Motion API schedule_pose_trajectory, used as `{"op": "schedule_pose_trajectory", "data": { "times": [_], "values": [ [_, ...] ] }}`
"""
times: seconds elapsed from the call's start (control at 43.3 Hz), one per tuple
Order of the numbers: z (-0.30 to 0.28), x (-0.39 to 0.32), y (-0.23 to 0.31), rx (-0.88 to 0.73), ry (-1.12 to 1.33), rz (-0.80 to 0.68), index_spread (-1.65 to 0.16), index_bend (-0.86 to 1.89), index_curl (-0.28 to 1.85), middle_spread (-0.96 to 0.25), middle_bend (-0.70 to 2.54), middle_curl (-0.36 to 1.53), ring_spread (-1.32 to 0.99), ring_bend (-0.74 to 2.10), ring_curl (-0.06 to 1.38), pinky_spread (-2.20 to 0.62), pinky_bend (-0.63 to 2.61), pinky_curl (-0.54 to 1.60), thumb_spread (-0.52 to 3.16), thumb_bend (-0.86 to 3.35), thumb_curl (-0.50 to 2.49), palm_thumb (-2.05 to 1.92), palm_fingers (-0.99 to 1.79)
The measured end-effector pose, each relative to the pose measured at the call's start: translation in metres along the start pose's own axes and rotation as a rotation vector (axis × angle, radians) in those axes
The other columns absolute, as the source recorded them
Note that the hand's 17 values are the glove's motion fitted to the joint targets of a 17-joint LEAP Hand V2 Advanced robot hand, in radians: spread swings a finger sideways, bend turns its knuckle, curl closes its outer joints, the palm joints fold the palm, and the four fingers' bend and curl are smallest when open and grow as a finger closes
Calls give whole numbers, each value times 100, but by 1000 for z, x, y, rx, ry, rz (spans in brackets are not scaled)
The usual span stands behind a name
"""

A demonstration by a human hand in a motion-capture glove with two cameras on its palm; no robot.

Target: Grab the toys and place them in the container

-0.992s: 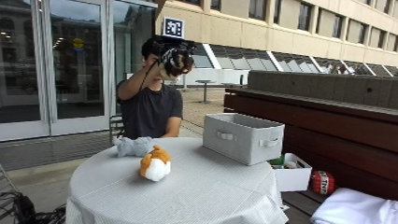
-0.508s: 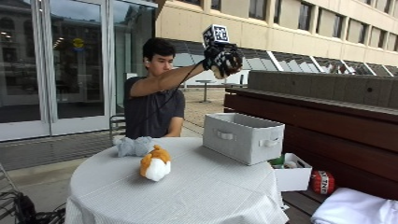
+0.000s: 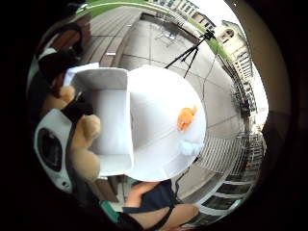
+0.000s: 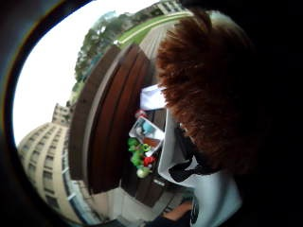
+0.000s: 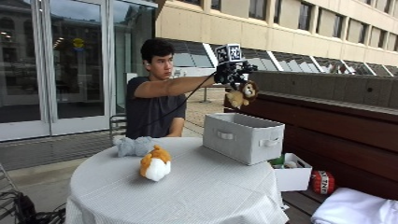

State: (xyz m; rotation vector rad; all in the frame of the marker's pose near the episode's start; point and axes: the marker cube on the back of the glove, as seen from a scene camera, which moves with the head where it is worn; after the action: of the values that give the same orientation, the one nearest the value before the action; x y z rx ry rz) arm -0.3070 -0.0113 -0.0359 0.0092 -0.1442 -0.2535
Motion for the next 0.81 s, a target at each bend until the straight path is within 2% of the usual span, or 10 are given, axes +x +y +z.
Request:
{"op": "schedule_pose_trajectory", "data": {
  "times": [0.023, 0.069, 0.138, 0.185, 0.323, 0.415, 0.808],
  "values": [
    [3, 2, -2, -11, 0, -11, -35, -6, -2, -24, -6, 42, -39, 103, 45, -40, 122, 47, 107, -1, 77, 38, 29],
    [6, 1, -1, -35, 7, -26, -34, 0, 1, -19, 0, 41, -35, 104, 49, -37, 133, 52, 110, -5, 72, 31, 15],
    [5, 3, 4, -73, 29, -52, -32, 5, 1, -12, 6, 38, -27, 93, 44, -28, 141, 52, 110, -11, 64, 13, -9],
    [3, 9, 5, -87, 45, -70, -32, 6, 1, -8, 8, 35, -25, 96, 43, -26, 145, 50, 112, -7, 61, 12, -5],
    [-14, 33, 24, -136, 117, -100, -31, 10, 5, -4, 13, 32, -12, 78, 34, -13, 150, 48, 109, -7, 52, -4, -21],
    [-29, 49, 45, -135, 174, -101, -30, 12, 8, -2, 16, 32, -9, 61, 29, -8, 139, 45, 106, -8, 48, -8, -32],
    [-71, 198, 107, -134, 272, 21, -29, 5, 10, -1, 14, 30, -5, 40, 25, -2, 120, 36, 100, -8, 34, -8, -27]
  ]
}}
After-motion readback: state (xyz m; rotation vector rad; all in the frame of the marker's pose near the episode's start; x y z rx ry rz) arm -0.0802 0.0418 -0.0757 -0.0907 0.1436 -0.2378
